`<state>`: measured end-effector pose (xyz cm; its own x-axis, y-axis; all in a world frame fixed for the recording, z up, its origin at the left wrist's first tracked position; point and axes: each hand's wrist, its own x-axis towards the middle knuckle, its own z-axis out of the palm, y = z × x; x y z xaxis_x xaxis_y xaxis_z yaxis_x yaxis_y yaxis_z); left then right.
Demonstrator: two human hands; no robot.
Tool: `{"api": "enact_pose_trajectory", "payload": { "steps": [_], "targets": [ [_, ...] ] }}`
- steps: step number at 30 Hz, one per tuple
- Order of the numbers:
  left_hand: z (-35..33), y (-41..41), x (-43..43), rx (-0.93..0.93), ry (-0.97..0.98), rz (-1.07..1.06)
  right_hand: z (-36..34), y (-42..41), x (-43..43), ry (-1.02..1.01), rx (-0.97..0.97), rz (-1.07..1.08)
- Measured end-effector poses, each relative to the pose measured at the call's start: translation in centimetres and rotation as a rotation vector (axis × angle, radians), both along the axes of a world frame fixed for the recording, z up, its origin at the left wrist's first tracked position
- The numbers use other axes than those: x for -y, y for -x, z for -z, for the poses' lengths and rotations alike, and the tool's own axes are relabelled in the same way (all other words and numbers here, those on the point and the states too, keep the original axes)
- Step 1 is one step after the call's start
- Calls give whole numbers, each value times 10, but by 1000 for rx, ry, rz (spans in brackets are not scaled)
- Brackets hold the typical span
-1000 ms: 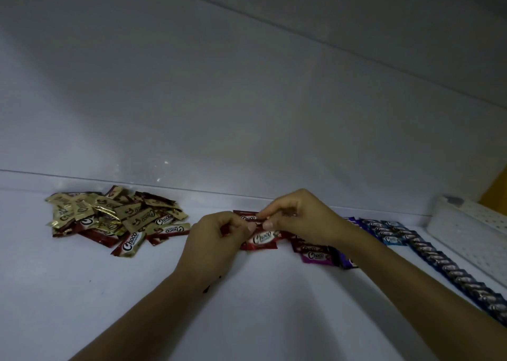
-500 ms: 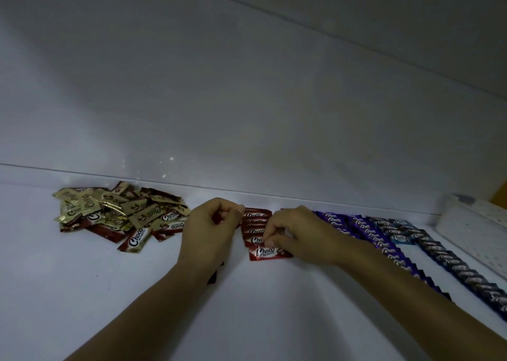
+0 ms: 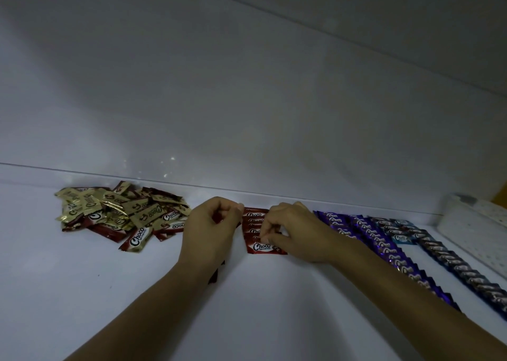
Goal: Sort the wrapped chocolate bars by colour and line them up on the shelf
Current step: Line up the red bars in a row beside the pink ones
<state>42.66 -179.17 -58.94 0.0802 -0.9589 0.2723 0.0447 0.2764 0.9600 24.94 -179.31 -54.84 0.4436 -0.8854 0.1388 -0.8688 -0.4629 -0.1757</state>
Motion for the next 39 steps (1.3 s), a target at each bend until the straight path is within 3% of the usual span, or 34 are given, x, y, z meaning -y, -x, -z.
{"api": "enact_pose_trajectory", "payload": {
  "steps": [4,9,11,14,18,22,26,33,36,39],
  "targets": [
    [-3,0,-2,-17,-26,6,-4,-5,-8,16,82,16],
    [-15,0,-4,-266,-221,63,3,-43,-44,-13,660,48],
    [-23,0,-4,-418,-341,104,11,-61,-54,-107,736,60],
    [-30,-3,-8,-481,-453,154,16,-71,-59,-187,784,43],
    [-32,-5,-15,-538,-448,169,18,-64,-56,-155,958,76],
    [-30,2,-23,-513,-385,328,10,-50,-51,-137,1208,156],
    [-30,5,-31,-379,-275,327,2,-40,-53,-122,1250,174],
    [-31,3,-32,-311,-166,321,-2,-32,-54,-261,1272,239],
    [-30,4,-32,-282,-148,366,-3,-30,-54,-215,1171,291],
    [-28,6,-31,-252,-111,343,-2,-33,-55,-182,1233,304]
  ]
}}
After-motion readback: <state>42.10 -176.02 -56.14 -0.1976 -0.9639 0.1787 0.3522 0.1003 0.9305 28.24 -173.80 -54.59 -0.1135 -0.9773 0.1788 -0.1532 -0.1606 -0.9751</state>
